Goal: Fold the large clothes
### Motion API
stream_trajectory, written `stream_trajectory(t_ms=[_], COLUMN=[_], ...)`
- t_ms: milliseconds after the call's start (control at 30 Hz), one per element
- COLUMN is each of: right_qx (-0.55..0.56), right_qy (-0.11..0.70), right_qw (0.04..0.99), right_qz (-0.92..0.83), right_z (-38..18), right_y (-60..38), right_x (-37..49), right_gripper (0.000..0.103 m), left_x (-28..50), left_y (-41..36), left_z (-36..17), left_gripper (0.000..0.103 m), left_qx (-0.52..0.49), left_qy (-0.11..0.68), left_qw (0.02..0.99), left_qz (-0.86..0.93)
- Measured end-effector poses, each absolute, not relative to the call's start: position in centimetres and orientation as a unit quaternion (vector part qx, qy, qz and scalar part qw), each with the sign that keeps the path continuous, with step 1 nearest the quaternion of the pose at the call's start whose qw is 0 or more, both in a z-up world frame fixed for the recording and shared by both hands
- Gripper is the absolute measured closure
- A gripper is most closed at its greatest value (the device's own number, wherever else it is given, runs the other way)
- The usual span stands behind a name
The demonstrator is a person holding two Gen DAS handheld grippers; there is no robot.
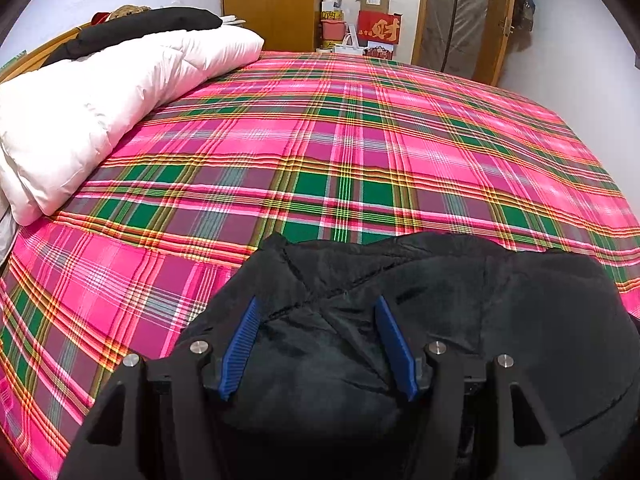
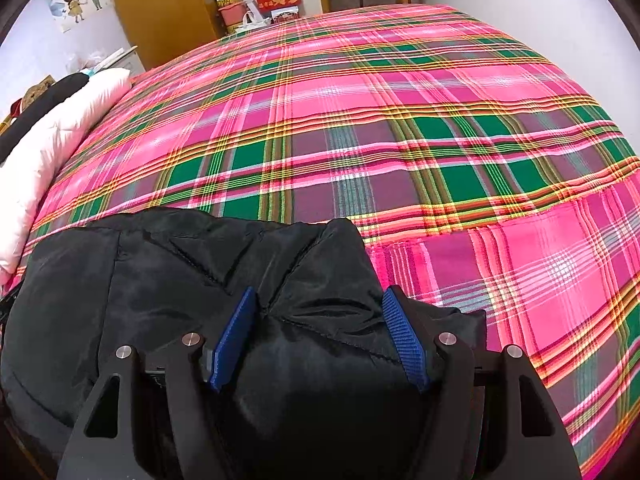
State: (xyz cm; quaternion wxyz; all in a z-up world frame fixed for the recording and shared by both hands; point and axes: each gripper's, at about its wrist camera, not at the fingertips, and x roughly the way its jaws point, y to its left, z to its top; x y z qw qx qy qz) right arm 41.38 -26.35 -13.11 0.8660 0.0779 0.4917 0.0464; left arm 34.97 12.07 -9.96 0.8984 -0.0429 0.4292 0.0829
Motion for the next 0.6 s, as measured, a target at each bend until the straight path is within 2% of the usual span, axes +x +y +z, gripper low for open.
stream_trajectory(t_ms=[233,367,500,600], right_qx=[0.071,0.052,0.061,0.063], right_qy=[0.496,0.469,0.44,0.44], right_qw=[0.864,0.88,0.893,0.893], right_qz=[0.044,0.05,0.066,0.072], right_z=[-12.1,-8.5,-5.5,-5.3], right_y=[-26.3,-26.4,-27.5,-28.1], right_x=[41.2,38.4,33.8,30.8], right_gripper=[0.037,0.037,0.037,0.037], left_x=[35.1,35.1,33.8,31.0], left_y=[12.7,13.1,13.1,13.4], left_z=[-10.8,-10.7,-8.7,-6.9], left_gripper=[0.04,0.04,0.041,0.041], left_qx=[-0.063,-0.073,-0.074,-0.081], left_qy=[0.418,0.415,0.411,0.403], left_qw=[0.904,0.905,0.907,0.911], left_qz=[0.07,0.064,0.06,0.039])
